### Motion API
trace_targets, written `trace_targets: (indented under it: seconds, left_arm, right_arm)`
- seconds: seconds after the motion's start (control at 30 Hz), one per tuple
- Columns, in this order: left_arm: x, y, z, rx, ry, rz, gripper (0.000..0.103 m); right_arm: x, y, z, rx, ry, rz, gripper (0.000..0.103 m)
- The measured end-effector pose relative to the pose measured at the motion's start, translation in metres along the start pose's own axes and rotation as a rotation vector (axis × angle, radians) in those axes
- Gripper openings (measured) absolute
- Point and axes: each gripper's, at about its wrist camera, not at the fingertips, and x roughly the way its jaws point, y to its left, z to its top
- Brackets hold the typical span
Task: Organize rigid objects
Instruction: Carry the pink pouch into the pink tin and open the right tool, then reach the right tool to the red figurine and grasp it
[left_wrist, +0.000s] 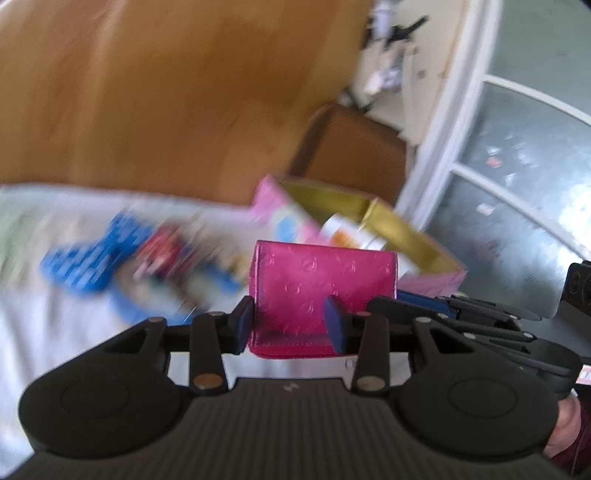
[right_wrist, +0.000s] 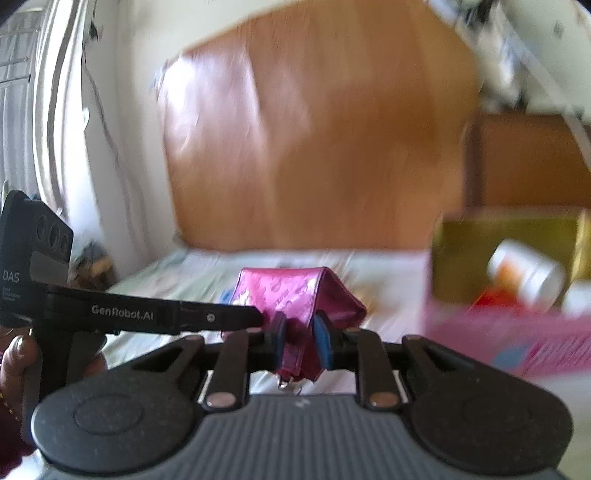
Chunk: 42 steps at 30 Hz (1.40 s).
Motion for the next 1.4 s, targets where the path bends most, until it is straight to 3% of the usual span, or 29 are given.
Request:
trace_targets:
  seconds: [0.13,0.23,0.53,0.67,0.77,0.87,1.0,1.23,1.4]
  left_arm:
    - [0.043,-0.035,0.029,0.088,-0.017,-0.038,0.044]
    - [0.086,-0.055,0.041,0.098,0.021,-0.064,0.044]
    - [0.164,-0.083,0.042,0.101,0.129,-0.041,0.044]
    - [0.189,-0.085,0.041,0.092,0.181,-0.006,0.044]
    - [0.196,-0.090,0.042,0.106,0.165,0.030,0.045]
    - [0.190,-0.094,0.045,0.103,0.136,0.061,0.045]
    - [0.154,-0.095,0.042,0.102,0.075,0.062,0.045]
    - [0.060,-0.081,-0.002,0.154,0.006,0.086,0.050]
    - [0.010,-0.028,-0.034,0.099,0.026,0.253,0.050]
  right_arm:
    - [-0.012,-0.037,0.019,0.000,-0.075,-0.103,0.017]
    - [-0.012,-0.073,0.024,0.039,-0.080,-0.176,0.017]
    - [0.011,-0.156,0.021,0.171,0.004,-0.262,0.018]
    - [0.026,-0.167,0.021,0.183,0.065,-0.281,0.018]
    - [0.039,-0.175,0.020,0.171,0.088,-0.345,0.023]
    - [0.048,-0.175,0.019,0.106,0.061,-0.502,0.025]
    - [0.029,-0.176,0.014,0.170,-0.038,-0.536,0.031]
    - [-0.016,-0.133,0.002,0.160,-0.179,-0.442,0.032]
    - [-0.009,-0.083,0.004,0.105,-0.150,-0.286,0.032]
